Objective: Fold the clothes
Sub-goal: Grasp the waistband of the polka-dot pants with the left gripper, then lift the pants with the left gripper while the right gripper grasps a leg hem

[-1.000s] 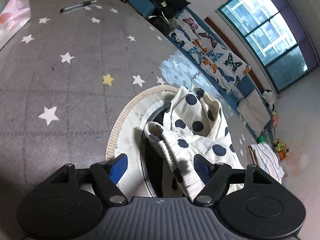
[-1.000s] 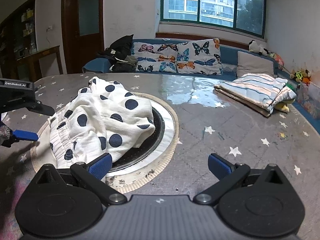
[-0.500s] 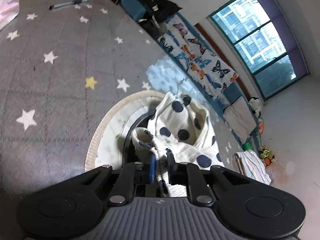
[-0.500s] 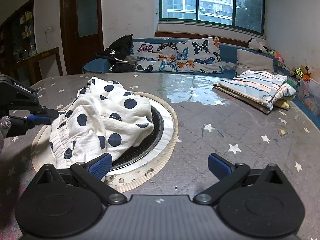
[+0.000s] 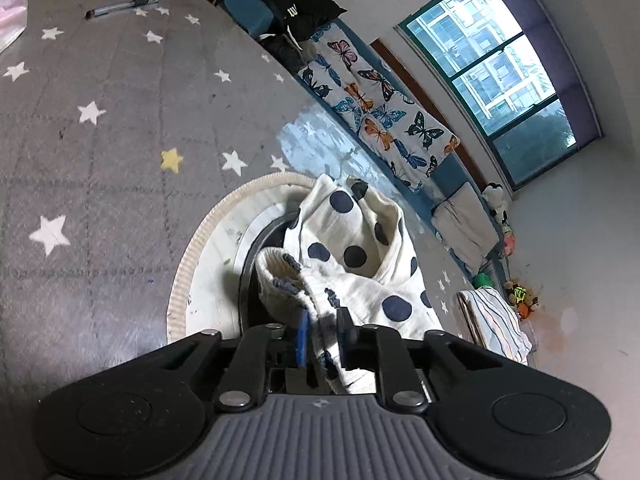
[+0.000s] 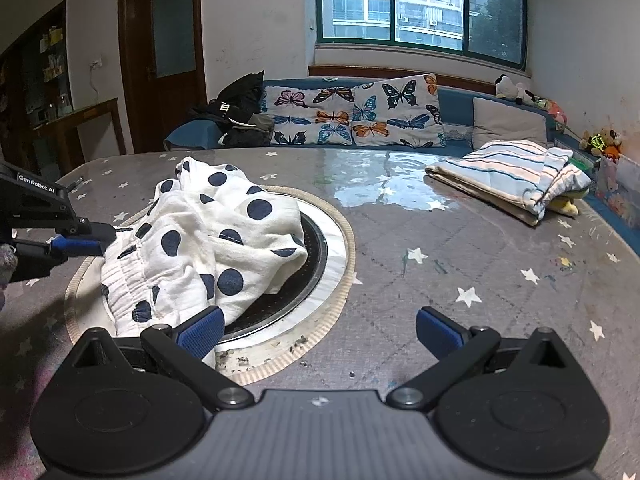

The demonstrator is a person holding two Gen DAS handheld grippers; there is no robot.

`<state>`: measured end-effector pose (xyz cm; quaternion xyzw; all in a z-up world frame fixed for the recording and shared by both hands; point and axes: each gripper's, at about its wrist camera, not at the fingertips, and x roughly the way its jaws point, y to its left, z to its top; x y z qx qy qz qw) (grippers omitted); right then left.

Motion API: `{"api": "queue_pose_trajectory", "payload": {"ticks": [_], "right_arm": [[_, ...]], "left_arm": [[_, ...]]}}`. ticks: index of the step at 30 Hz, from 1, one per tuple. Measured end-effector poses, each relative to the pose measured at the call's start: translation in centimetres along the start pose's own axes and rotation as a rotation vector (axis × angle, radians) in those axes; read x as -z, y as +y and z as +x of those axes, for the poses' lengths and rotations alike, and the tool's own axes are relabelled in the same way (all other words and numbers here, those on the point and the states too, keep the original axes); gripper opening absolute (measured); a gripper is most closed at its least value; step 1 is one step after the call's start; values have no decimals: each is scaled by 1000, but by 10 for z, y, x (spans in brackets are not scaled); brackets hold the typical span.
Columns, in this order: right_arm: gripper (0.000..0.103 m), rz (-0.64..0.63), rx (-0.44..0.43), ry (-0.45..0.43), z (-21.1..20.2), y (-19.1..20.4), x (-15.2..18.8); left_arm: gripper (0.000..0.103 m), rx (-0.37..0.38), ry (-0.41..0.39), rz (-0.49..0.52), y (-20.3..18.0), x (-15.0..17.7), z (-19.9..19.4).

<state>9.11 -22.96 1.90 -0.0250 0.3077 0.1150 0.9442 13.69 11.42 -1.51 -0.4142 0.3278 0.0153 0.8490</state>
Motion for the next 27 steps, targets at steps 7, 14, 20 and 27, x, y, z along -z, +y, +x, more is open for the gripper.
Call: {"api": "queue_pose_trajectory", "payload": {"ticks": [7, 14, 20, 27], "right_arm": [[103, 7, -1, 6, 2, -2, 2], [103, 22, 16, 6, -1, -10, 4], [103, 41, 32, -23, -10, -21, 0], [103, 67, 59, -58, -18, -34, -7]], "left_arm": [[42, 2, 10, -24, 3, 4, 6], [8, 75, -36, 8, -5, -3, -4], [7, 195, -63, 119, -28, -3, -31], [7, 343, -36, 325, -56, 22, -60]]}}
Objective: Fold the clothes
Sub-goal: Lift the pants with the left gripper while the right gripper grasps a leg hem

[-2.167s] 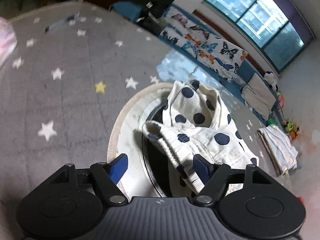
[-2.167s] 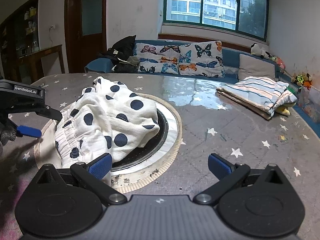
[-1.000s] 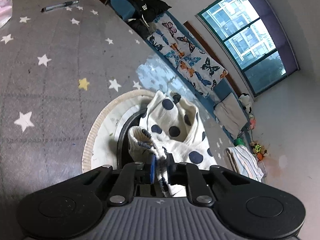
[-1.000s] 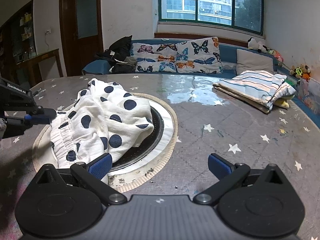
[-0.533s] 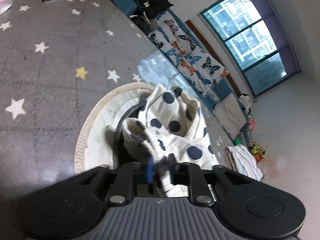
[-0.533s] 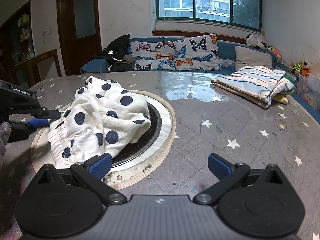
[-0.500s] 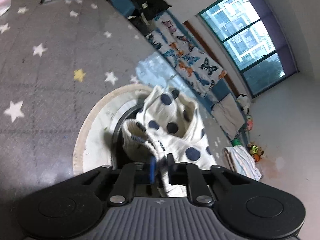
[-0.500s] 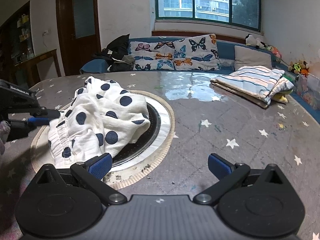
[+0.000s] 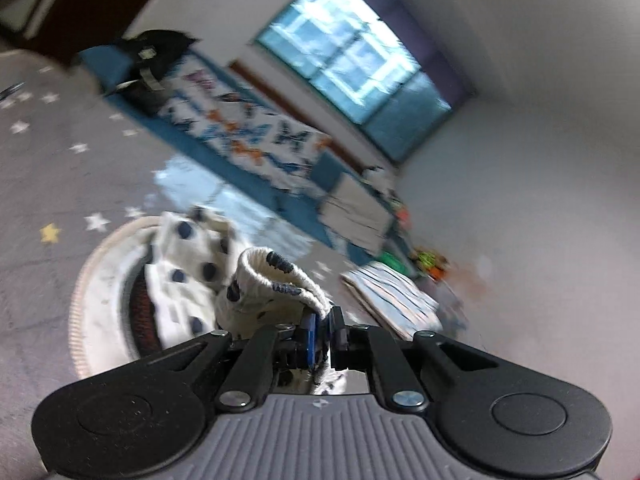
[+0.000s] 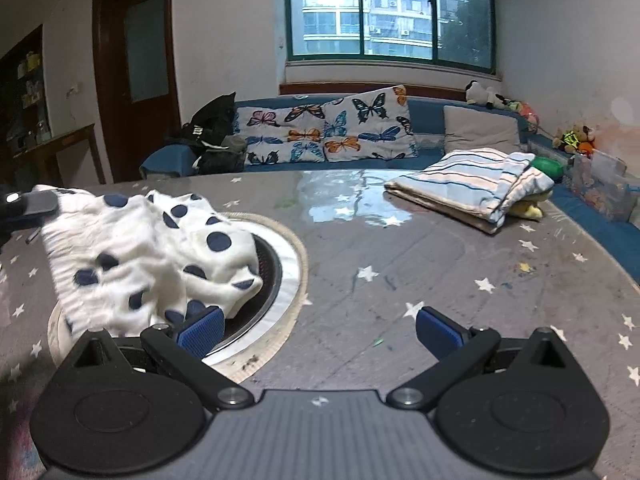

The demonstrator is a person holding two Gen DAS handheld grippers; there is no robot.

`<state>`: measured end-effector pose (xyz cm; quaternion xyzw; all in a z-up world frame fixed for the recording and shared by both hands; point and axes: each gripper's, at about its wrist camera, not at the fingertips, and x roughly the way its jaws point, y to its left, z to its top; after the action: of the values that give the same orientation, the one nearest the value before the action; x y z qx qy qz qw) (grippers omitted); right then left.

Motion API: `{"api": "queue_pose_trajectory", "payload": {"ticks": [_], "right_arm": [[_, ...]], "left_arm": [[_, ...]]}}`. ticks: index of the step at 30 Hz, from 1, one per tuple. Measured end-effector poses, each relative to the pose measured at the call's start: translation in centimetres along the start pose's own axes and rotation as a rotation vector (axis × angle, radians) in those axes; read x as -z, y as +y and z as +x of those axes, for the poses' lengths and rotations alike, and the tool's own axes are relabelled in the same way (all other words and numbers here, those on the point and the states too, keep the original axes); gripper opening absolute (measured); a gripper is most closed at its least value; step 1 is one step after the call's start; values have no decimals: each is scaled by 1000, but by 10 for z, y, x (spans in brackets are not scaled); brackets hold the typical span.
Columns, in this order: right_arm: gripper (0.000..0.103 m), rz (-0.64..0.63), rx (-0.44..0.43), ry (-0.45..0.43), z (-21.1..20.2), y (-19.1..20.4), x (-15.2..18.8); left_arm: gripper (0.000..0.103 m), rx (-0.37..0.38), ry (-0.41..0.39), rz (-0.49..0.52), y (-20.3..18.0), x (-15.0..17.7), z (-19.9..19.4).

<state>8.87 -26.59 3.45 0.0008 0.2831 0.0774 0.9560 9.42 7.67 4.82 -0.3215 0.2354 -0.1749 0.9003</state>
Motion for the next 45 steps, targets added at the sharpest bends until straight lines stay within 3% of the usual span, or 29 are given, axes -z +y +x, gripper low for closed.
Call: {"api": "queue_pose_trajectory", "payload": {"ticks": [7, 12, 17, 23, 33, 37, 39, 41, 45], "right_arm": [[103, 22, 12, -21, -6, -13, -6], [102, 33, 2, -29, -8, -20, -11], [94, 20, -38, -22, -9, -22, -17], [89, -30, -164, 4, -14, -13, -20], [79, -179, -352, 71, -22, 32, -12], [52, -187, -356, 137, -15, 33, -4], [45, -174, -348, 164, -11, 29, -1], [28, -136, -332, 167, -9, 20, 0], [17, -53, -266, 154, -6, -2, 0]], "left_arm": [[7, 113, 148, 212, -37, 43, 0], [7, 136, 265, 306, -47, 82, 10], [7, 129, 357, 390, -52, 108, 21], [7, 99, 402, 432, -52, 125, 33], [7, 78, 413, 458, -54, 132, 39], [8, 73, 415, 469, -56, 134, 39], [8, 68, 418, 473, -57, 136, 39], [9, 67, 419, 471, -57, 136, 39], [10, 72, 404, 479, -61, 134, 35]]}}
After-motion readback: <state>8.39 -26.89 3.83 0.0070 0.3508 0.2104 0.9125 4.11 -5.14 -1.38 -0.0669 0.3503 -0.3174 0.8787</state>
